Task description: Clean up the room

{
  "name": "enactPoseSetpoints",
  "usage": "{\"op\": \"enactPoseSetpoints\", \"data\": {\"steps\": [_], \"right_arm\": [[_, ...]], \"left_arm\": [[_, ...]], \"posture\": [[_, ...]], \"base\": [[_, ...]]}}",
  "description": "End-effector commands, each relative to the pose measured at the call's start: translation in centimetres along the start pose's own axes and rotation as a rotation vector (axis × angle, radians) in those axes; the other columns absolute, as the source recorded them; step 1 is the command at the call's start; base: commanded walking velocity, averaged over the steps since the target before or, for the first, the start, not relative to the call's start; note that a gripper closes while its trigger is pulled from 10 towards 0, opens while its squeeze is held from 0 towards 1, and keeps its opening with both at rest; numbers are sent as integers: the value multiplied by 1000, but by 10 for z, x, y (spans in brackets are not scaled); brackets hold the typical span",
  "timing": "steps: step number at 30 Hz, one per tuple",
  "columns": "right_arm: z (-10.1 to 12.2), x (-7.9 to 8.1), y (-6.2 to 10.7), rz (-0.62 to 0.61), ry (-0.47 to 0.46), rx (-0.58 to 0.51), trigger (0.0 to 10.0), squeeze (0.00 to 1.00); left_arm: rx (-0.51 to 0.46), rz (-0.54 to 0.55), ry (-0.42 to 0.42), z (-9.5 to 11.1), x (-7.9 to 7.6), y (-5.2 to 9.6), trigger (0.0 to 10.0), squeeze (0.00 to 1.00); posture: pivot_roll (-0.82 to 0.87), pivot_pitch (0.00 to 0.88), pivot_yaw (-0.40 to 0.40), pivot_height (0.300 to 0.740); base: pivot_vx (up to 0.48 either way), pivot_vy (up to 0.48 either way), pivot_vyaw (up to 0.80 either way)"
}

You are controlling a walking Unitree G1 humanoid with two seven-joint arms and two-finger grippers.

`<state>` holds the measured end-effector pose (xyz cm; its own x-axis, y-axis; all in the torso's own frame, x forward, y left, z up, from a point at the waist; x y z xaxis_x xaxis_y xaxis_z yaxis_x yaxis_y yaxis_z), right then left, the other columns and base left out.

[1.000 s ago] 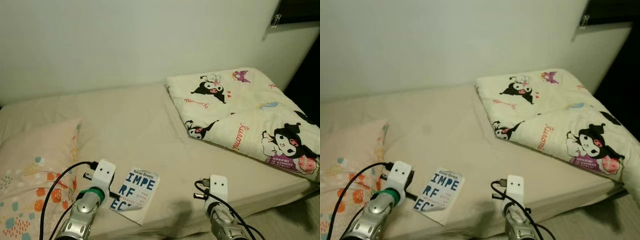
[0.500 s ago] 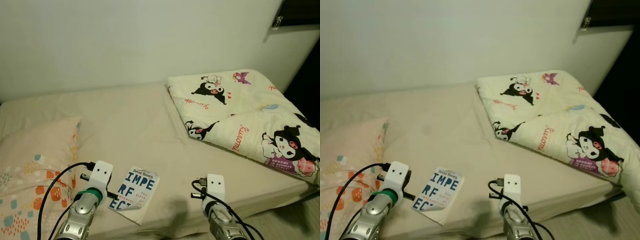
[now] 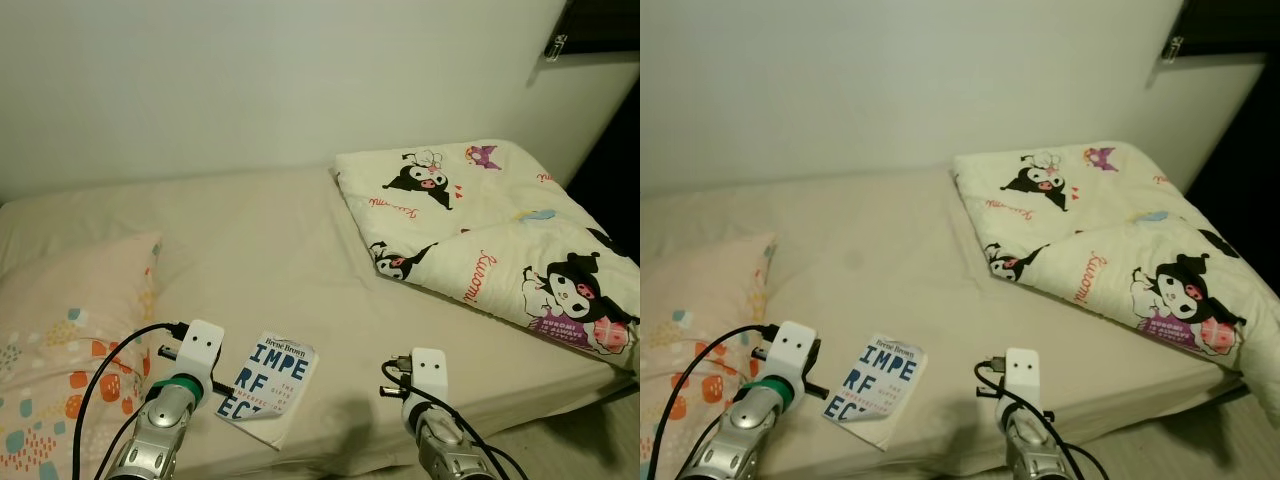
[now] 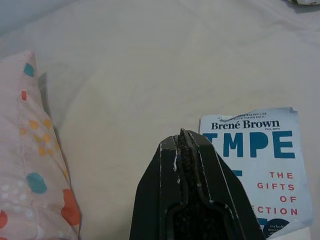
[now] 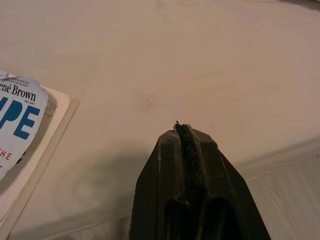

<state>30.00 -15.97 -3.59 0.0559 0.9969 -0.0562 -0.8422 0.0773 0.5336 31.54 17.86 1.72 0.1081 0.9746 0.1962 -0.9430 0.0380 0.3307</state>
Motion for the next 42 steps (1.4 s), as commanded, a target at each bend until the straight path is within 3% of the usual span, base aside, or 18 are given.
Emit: {"op": "enactPoseSetpoints", "data": {"steps": [1,21,24,33,36,42], "right_arm": [[-6,-1,2,1,4,18,10000,0],[-7,1,2,6,6,22,10000,0],[-7,2,2,9,6,22,10000,0],[-8,4,2,13,5,23,10000,0],[-9,4,2,13,3,24,10000,0],[-8,5,2,14,0,21,10000,0]], "left_arm": [[21,6,21,-7,2,3,10000,0],[20,3,40,-6,1,4,10000,0],[16,-14,2,-5,1,4,10000,0],[25,-20,-13,-6,2,6,10000,0],[23,-9,16,-6,4,5,10000,0],[24,-22,-12,-5,3,4,10000,0]], "posture": [[143,0,44,740],[147,0,39,740],[150,0,36,740],[154,0,40,740],[155,0,42,740],[157,0,43,740]], "base": [[0,0,0],[0,389,0],[0,0,0],[0,-320,0],[0,0,0],[0,0,0]]}}
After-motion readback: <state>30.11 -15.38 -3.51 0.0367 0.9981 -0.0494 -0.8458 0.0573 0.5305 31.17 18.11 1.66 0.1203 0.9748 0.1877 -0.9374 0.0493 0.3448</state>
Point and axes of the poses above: a point about 5 cm out from each wrist's last joint towards the gripper, its own y axis pointing back from the gripper into the wrist, its own z axis along the axis of the wrist's last joint, x = y × z, the point moved 3 cm from there along -y, pointing out of the wrist towards the gripper, and after that the axes turned 4 degrees about y, right-handed, at the moved point
